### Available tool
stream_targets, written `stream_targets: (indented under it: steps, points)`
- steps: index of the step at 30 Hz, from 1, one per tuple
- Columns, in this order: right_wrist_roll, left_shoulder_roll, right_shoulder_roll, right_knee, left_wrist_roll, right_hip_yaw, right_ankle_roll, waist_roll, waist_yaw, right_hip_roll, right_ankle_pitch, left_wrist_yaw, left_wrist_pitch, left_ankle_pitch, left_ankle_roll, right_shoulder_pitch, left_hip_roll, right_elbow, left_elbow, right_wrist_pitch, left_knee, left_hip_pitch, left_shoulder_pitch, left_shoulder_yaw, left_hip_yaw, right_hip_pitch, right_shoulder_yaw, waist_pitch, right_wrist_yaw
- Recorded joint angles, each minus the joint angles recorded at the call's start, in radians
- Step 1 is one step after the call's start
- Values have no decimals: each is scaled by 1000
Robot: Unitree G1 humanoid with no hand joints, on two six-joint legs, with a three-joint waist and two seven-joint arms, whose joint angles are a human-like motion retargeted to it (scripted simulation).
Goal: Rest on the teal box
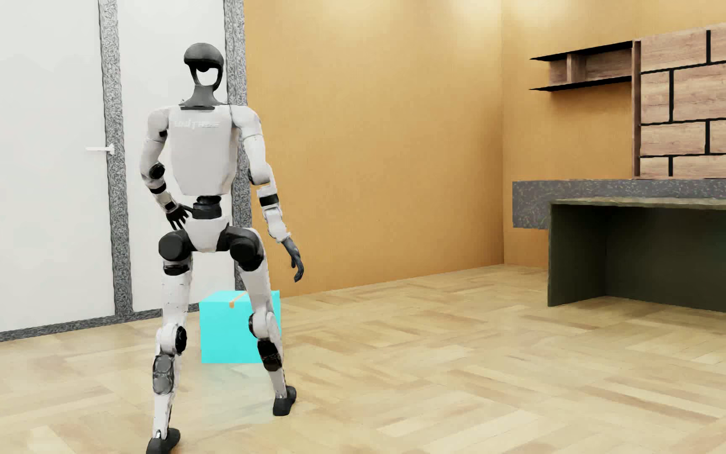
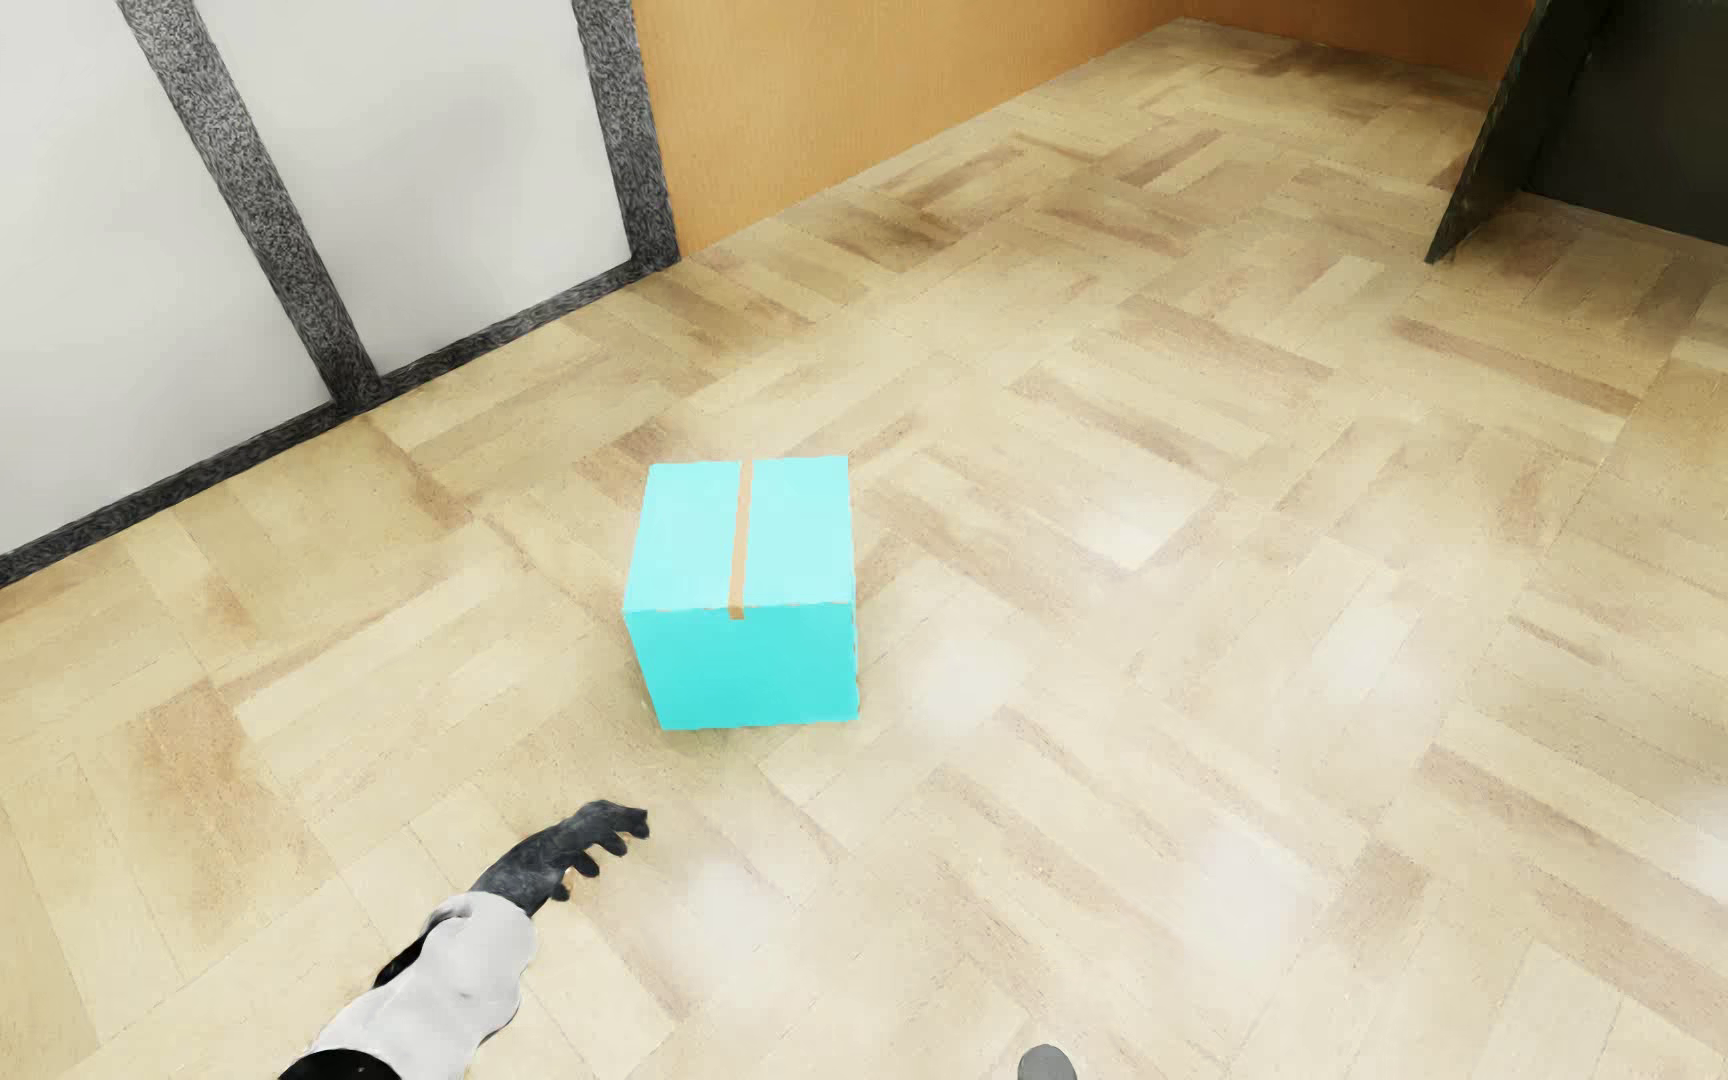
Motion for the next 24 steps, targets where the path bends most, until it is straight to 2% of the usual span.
stream_targets:
  steps: [1, 2, 3, 4, 5, 6, 7, 8, 9, 10, 11, 12, 13, 14, 15, 16, 17, 18, 19, 20, 21, 22, 23, 24]
  points:
    - [27, 0, -7, 20, 8, 66, 76, -7, -2, -24, 38, 25, 7, -27, -25, 36, 8, 1, -28, -3, 20, 41, -3, -5, -10, -1, -6, -6, -12]
    - [12, 3, -5, 129, 17, 52, 119, -7, -10, -9, 87, -11, -11, -44, -57, 47, 40, 10, -60, -27, 82, 56, 5, -9, -19, -9, -29, 3, 17]
    - [-9, -15, -10, 217, 64, 14, 92, 7, -8, -2, 82, -28, 7, -65, -64, 45, 71, 19, -76, -19, 188, 24, 22, 26, -39, -23, -41, -9, 26]
    - [-51, -36, -13, 255, 55, -7, 80, 16, -2, 11, 16, -25, -21, -17, -102, 22, 100, 35, -56, -36, 343, -11, 42, 57, -53, 24, -29, 12, 13]
    - [-74, -56, 2, 237, 74, -45, 61, 4, 21, 5, -23, -13, -19, 70, -158, 2, 137, 35, 5, -51, 571, -94, 56, 49, -63, 111, -34, 31, 20]
    - [-89, -53, 5, 211, 53, -46, 36, -2, 50, 9, -47, -68, -20, 144, -201, -30, 161, 22, 13, -30, 784, -219, 84, 51, -97, 154, -12, 22, 35]
    - [-131, -71, -11, 201, 123, -69, 21, 0, 68, 11, -88, -63, 6, 172, -142, -75, 168, 1, 70, -57, 971, -345, 94, 60, -96, 197, 13, 35, 9]
    - [-159, -79, -35, 181, 125, -108, -32, -11, 94, 20, -95, -117, -2, 141, -89, -123, 162, -37, 112, -52, 1070, -441, 112, 92, -91, 246, 37, 45, 50]
    - [-157, -91, -52, 143, 160, -115, -61, -20, 109, 31, -107, -84, 27, 135, -77, -179, 158, -56, 155, -82, 1104, -541, 135, 106, -105, 302, 77, 67, 55]
    - [-185, -108, -84, 91, 159, -143, -60, -16, 136, 48, -134, -79, 32, 106, -124, -246, 153, -51, 217, -102, 1087, -613, 159, 144, -98, 365, 103, 85, 53]
    - [-167, -121, -112, 42, 140, -155, -81, -12, 157, 58, -142, -75, 38, 91, -139, -291, 132, -61, 258, -77, 990, -673, 196, 170, -116, 415, 148, 87, 28]
    - [-147, -125, -155, -23, 134, -168, -73, -9, 176, 73, -152, -66, 47, 88, -121, -339, 108, -77, 302, -112, 836, -702, 217, 201, -124, 479, 160, 94, 39]
    - [-153, -121, -196, -39, 125, -176, -78, -2, 188, 82, -179, -67, 61, 123, -87, -363, 92, -85, 325, -86, 624, -682, 259, 225, -116, 522, 194, 86, -11]
    - [-123, -102, -234, -49, 129, -197, -91, 9, 190, 111, -210, -55, 46, 202, 38, -389, 30, -101, 330, -161, 409, -616, 290, 232, -28, 584, 192, 103, 42]
    - [-102, -94, -269, -18, 149, -233, -113, 34, 183, 142, -250, -41, 60, 287, 197, -413, -50, -112, 333, -156, 291, -588, 320, 273, 74, 599, 176, 102, 31]
    - [-84, -71, -289, 41, 151, -227, -142, 45, 168, 165, -268, -62, 51, 259, 260, -444, -85, -103, 321, -164, 258, -569, 341, 306, 93, 590, 167, 101, 21]
    - [-78, -35, -287, 34, 137, -203, -147, 34, 163, 196, -228, -49, 74, 236, 274, -419, -83, -129, 316, -151, 279, -566, 357, 283, 32, 613, 129, 95, 14]
    - [-38, -4, -253, 298, 108, -176, -112, -6, 167, 162, -244, -39, 71, 260, 246, -401, -96, -140, 318, -136, 244, -524, 362, 286, -21, 506, 130, 98, -28]
    - [-11, 0, -231, 601, 78, -135, -3, -15, 155, 101, -252, -37, 76, 247, 261, -397, -121, -128, 311, -124, 168, -441, 369, 306, -12, 393, 151, 115, -40]
    - [-4, 5, -222, 856, 88, -163, 63, -6, 129, 58, -262, -20, 100, 198, 264, -416, -117, -115, 309, -112, 194, -426, 347, 306, 22, 295, 131, 136, -19]
    - [-36, 26, -213, 1011, 60, -205, 35, 8, 108, 52, -290, -33, 55, 144, 216, -389, -83, -130, 299, -125, 227, -441, 318, 279, 9, 201, 105, 122, 0]
    - [-44, 22, -185, 1101, 61, -189, 16, 4, 102, 10, -338, -20, 62, 118, 207, -344, -85, -139, 290, -130, 234, -410, 293, 237, -3, 155, 104, 131, 5]
    - [-42, 5, -145, 1125, 17, -112, 11, 5, 97, 17, -361, 5, 56, 105, 181, -314, -73, -152, 275, -140, 254, -400, 244, 216, -32, 99, 104, 146, -14]
    - [-49, -4, -95, 1080, 24, -54, -23, -2, 80, 32, -304, 13, 44, 100, 152, -298, -62, -137, 246, -143, 250, -389, 211, 203, -68, 52, 122, 153, -14]
